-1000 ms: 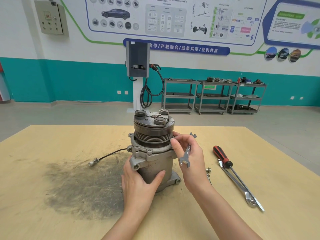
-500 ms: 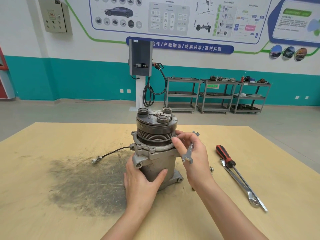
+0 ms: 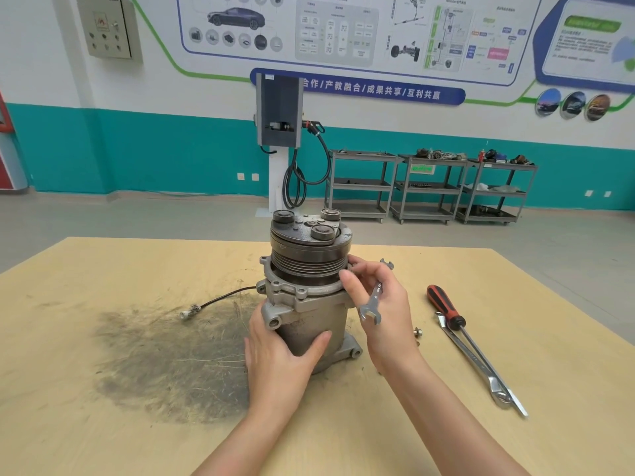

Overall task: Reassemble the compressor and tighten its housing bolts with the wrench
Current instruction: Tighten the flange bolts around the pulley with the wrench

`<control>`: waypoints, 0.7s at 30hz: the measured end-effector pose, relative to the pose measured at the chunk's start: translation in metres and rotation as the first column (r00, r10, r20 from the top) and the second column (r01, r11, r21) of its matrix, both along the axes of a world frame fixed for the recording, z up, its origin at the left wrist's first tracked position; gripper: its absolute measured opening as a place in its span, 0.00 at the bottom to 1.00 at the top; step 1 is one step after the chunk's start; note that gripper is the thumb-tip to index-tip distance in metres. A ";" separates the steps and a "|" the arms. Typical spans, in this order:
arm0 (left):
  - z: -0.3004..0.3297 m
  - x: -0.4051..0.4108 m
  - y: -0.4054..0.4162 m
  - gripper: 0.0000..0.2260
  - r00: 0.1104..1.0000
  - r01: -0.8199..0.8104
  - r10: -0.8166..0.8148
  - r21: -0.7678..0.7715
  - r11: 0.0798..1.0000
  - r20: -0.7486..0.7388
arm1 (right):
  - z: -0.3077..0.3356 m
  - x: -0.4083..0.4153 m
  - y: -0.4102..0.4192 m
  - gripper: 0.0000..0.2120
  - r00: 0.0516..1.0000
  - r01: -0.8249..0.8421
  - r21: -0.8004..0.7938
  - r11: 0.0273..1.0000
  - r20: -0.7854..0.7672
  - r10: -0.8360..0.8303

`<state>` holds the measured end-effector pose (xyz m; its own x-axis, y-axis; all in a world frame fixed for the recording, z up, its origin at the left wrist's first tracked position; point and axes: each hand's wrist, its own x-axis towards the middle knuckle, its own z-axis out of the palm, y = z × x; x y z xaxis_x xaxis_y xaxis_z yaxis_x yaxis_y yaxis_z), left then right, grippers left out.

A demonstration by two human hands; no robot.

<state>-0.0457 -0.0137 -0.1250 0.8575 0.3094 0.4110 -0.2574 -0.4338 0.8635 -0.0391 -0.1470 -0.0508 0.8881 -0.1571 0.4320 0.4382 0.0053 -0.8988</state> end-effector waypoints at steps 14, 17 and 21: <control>0.002 -0.002 0.000 0.45 1.000 -0.013 0.013 0.017 1.000 -0.015 | 0.000 0.000 0.003 0.12 1.000 -0.008 0.054 0.998 0.023 0.007; 0.002 -0.001 0.000 0.45 1.000 -0.010 0.011 0.011 1.000 -0.018 | -0.002 -0.002 0.002 0.10 0.998 0.003 0.007 1.000 0.056 -0.004; 0.003 0.000 -0.001 0.45 1.000 -0.023 0.023 0.031 0.999 -0.019 | -0.003 -0.001 0.001 0.06 0.998 0.001 -0.021 1.000 0.060 0.000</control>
